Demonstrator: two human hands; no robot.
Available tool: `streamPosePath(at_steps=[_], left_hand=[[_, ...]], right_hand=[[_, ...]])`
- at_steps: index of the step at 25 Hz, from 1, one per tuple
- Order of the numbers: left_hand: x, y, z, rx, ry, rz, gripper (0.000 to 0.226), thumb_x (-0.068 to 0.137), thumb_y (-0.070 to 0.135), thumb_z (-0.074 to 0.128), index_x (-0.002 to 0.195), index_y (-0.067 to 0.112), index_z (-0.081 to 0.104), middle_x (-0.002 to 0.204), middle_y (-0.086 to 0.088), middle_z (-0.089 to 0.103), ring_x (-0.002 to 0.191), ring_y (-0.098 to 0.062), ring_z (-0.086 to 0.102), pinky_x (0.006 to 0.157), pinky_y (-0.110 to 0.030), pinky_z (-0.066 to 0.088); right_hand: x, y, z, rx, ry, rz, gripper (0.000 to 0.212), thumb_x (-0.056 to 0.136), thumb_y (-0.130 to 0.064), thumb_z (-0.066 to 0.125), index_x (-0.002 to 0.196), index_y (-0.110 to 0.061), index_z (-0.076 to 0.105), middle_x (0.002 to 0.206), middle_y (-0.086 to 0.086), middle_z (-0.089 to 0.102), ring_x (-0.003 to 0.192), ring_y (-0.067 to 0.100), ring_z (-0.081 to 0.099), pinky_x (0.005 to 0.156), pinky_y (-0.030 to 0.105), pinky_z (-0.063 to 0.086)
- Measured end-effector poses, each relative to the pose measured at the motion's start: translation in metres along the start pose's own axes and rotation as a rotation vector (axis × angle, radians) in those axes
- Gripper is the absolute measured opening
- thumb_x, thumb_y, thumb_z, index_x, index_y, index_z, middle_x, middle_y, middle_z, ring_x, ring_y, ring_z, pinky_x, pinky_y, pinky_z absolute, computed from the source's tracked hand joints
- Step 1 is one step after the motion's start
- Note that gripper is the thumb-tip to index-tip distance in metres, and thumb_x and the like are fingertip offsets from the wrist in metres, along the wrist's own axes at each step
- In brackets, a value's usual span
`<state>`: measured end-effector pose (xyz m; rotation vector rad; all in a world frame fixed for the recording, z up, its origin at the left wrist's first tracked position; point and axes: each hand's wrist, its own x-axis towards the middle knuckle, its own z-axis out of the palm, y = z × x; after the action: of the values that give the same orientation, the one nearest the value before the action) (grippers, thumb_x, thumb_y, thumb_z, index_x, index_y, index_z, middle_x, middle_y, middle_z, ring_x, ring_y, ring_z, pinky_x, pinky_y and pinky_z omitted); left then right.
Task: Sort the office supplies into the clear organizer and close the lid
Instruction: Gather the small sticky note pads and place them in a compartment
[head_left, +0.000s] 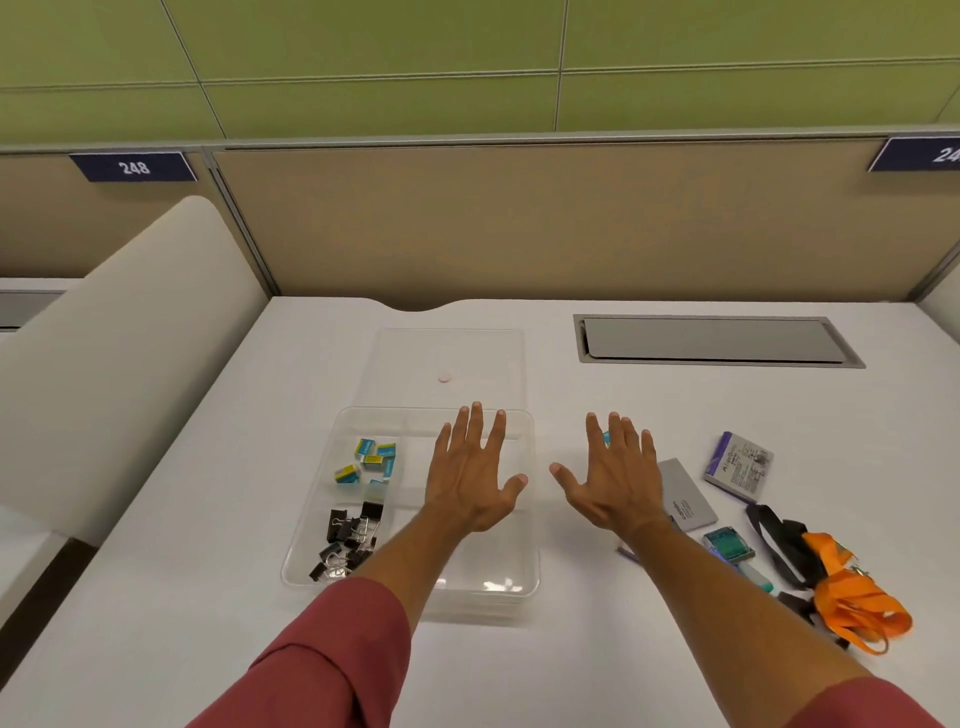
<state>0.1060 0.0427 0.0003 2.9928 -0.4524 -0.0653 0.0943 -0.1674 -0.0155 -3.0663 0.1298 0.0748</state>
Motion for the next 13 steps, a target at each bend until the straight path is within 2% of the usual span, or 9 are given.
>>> streamPosePath(at_steps=[9, 13], left_hand=[[0.002, 0.014, 0.006, -0.044, 0.004, -0.085, 0.084, 0.088, 0.066, 0.030, 0.151, 0.028, -0.012, 0.160, -0.009, -0.016, 0.147, -0.025, -0.015, 0.118, -0.042, -0.006], [0.001, 0.012, 0.006, -0.045, 0.012, -0.097, 0.084, 0.089, 0.065, 0.031, 0.151, 0.028, -0.010, 0.160, -0.010, -0.014, 0.147, -0.025, -0.014, 0.118, -0.040, -0.005]], right_hand=[[0.026, 0.026, 0.018, 0.018, -0.128, -0.021, 0.094, 0.082, -0.077, 0.028, 0.152, -0.017, 0.007, 0.161, 0.016, 0.008, 0.148, 0.036, 0.008, 0.119, 0.046, 0.009], [0.035, 0.028, 0.020, 0.082, -0.221, -0.030, 0.085, 0.086, -0.062, 0.045, 0.151, -0.016, 0.015, 0.159, 0.019, 0.008, 0.147, 0.036, 0.011, 0.117, 0.043, 0.021]])
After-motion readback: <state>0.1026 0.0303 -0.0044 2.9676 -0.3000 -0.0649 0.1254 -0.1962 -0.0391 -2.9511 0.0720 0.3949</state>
